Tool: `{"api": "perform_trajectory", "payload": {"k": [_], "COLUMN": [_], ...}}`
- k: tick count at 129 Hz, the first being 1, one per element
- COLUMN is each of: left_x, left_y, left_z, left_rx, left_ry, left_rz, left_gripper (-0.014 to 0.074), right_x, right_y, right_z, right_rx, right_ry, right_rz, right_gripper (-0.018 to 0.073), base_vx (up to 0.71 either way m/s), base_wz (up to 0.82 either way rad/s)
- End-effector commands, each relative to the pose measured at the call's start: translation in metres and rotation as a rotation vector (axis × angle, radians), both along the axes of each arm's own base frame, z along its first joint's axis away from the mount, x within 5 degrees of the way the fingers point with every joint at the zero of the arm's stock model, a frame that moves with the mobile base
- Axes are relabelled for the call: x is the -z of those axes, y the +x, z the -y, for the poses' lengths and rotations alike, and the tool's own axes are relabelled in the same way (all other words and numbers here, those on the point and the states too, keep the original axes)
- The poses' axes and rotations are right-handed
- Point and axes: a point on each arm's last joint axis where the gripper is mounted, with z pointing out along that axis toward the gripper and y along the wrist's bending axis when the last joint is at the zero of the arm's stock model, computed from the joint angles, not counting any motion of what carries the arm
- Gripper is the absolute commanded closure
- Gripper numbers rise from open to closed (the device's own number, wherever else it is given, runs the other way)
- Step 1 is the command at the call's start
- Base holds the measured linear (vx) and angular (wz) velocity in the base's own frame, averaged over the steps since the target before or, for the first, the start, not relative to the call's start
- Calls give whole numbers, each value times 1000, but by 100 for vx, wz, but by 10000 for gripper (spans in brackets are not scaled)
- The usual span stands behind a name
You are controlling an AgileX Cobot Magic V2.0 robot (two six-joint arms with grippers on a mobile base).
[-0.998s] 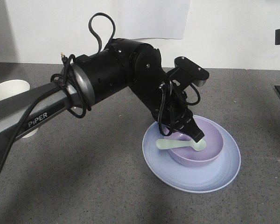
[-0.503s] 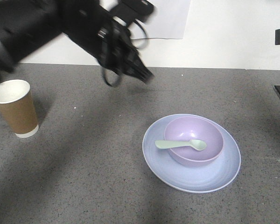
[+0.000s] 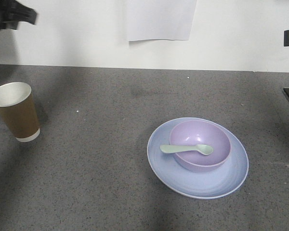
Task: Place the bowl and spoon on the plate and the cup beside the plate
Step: 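Move the left gripper back to the brown paper cup rim, then grip the paper cup rim with the left gripper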
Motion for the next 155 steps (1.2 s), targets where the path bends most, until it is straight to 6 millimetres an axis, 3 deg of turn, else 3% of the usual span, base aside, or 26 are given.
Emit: {"api": "perform_trajectory", "payload": {"k": [1,37,94,121,140,155], "left_x": [-17,35,94,105,108,110], "left_y": [-9,4,30,34,36,38], "left_z": [-24,-61,-57,-62,-65,-65], "left_rx": [-75,-168,-146,-161,-168,-167], "left_ry": [-19,4,-72,-74,-75,-75], "left_rz": [90,-46,-261,-309,-315,-310], "left_gripper": [356,250,223,223,258,384], "right_x": [-19,-19,-19,-19,-19,-19], "right_y": [-5,-5,-5,-5,-5,-5], "right_z": [3,3,3,3,3,3], "right_rx": [-5,-5,-5,-5,-5,-5], "right_ry": [-16,-16,-16,-16,-16,-16], "right_rz": [110,110,110,110,110,110], "right_gripper": [568,568,568,568,568,568], "base_vx": [0,0,0,0,0,0], "base_wz": [0,0,0,0,0,0]}}
